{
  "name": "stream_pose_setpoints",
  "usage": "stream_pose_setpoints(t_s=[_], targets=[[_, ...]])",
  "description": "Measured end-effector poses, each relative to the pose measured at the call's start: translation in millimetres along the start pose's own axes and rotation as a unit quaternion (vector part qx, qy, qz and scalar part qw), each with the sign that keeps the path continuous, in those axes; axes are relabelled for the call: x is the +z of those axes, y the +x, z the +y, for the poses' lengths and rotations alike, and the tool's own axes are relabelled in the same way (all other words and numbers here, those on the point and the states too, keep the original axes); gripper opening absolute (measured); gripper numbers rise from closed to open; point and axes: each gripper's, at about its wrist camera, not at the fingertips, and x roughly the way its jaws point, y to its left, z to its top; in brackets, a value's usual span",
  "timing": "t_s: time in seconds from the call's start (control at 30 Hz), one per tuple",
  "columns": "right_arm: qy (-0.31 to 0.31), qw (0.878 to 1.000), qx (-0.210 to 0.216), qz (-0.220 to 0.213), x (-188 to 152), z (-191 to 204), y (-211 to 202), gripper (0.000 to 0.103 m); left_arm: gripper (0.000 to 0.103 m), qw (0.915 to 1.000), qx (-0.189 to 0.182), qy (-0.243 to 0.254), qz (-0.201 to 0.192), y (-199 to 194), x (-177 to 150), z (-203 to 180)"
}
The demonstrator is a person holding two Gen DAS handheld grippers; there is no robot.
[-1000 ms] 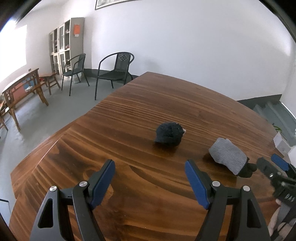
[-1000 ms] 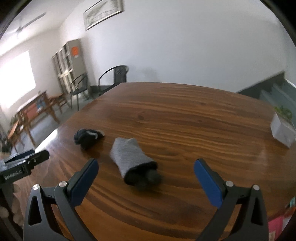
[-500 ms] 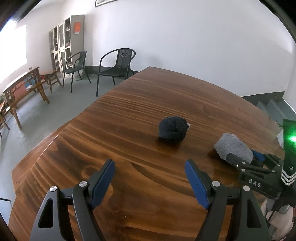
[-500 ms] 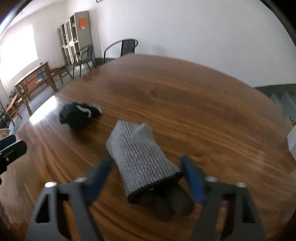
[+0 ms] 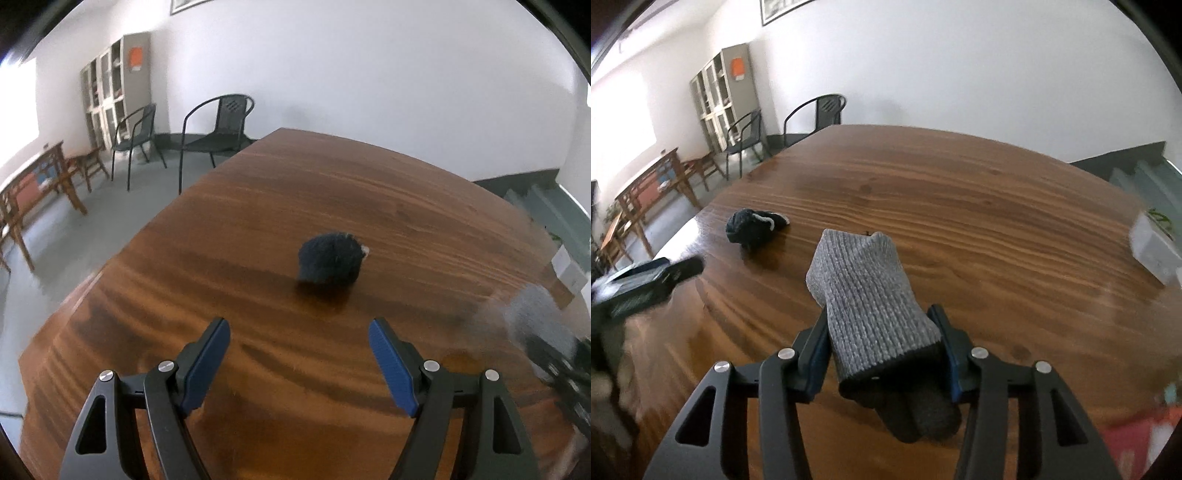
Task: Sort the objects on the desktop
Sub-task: 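Grasp the black fuzzy pom-pom with the left tool while the right tool holds the sock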
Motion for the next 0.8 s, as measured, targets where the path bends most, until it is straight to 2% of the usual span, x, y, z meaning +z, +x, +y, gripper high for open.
stream_pose_setpoints(t_s=[0.07,0.17,0.3,0.47,0.53,0.6,0.8], targets=[[0.01,1.0,-0.005,-0.005,-11.2,-8.1,-15.8,0.054,0.079,0.9999,-0.003,0.012,-0.004,5.3,8.1,-4.2],[0.03,1.0,-0.006,-0.003,-28.7,-20.5,-33.2,0.054,0.079,0.9988,-0.029,0.039,-0.001,18.0,22.8,-12.4],[0.054,0.999,-0.005,-0.001,-43.0,-31.4,-47.0,0.054,0.079,0.997,-0.052,0.056,0.016,38.6,34.6,-19.2],[0.063,0.998,-0.004,-0.004,-53.5,-31.3,-57.8,0.054,0.079,0.9964,-0.051,0.06,0.03,61.2,41.3,-23.3],[0.065,0.998,-0.003,-0.003,-55.9,-26.3,-55.3,0.054,0.061,0.996,-0.055,0.06,0.038,70.1,43.0,-23.7],[0.068,0.998,0.0,-0.001,-60.0,-24.7,-56.4,0.054,0.052,0.9954,-0.06,0.057,0.05,77.8,42.3,-23.0],[0.076,0.997,0.008,-0.008,-68.6,-22.6,-65.3,0.054,0.05,0.9954,-0.061,0.059,0.044,75.1,38.6,-21.0]])
